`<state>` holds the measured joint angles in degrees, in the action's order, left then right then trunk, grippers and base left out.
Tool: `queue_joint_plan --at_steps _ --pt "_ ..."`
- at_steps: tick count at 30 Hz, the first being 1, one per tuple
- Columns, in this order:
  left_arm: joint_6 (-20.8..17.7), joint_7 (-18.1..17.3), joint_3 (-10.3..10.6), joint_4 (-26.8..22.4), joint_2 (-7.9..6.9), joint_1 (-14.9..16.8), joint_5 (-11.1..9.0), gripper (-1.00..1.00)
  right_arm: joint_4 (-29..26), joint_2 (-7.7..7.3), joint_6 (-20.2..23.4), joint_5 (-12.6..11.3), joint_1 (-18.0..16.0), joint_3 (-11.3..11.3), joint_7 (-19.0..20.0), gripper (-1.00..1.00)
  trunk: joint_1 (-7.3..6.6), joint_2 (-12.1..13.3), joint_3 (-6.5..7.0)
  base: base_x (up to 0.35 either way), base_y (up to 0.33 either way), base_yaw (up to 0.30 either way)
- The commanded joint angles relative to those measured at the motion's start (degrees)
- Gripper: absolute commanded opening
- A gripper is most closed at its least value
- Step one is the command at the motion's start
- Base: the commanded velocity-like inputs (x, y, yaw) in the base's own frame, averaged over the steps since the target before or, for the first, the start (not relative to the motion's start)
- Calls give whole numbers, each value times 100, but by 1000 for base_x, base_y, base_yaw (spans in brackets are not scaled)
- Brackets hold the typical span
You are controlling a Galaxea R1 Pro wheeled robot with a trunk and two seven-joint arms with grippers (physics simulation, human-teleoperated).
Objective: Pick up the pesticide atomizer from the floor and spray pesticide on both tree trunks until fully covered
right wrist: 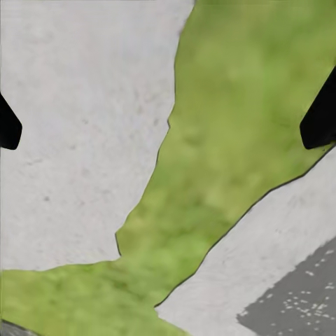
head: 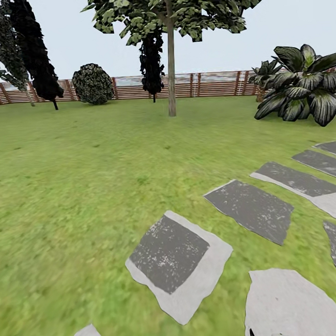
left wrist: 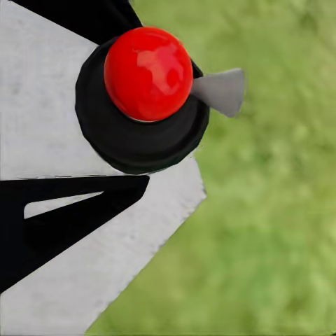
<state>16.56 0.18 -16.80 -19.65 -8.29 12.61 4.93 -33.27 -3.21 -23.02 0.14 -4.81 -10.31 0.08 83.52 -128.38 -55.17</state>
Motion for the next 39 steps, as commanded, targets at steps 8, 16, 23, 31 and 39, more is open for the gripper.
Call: queue_joint_plan --at_steps 8,16,23,31,39 --pt "23 0 -34 -3 2 5 44 -100 5 -1 -18 3 -7 -6 3 100 2 -2 -5 336 0 0" --pt "23 0 -34 -3 3 5 43 -100 4 1 -18 3 -8 -6 9 100 2 -2 -5 336 0 0" --pt "23 0 -34 -3 3 5 43 -100 5 -1 -18 3 -4 -6 10 100 2 -2 -5 336 0 0" --pt "23 0 -34 -3 3 5 43 -100 5 1 -18 3 -6 -4 10 100 2 -2 -5 336 0 0" --pt "23 0 -34 -3 3 5 43 -100 5 3 -18 3 -5 2 10 100 2 -2 -5 336 0 0"
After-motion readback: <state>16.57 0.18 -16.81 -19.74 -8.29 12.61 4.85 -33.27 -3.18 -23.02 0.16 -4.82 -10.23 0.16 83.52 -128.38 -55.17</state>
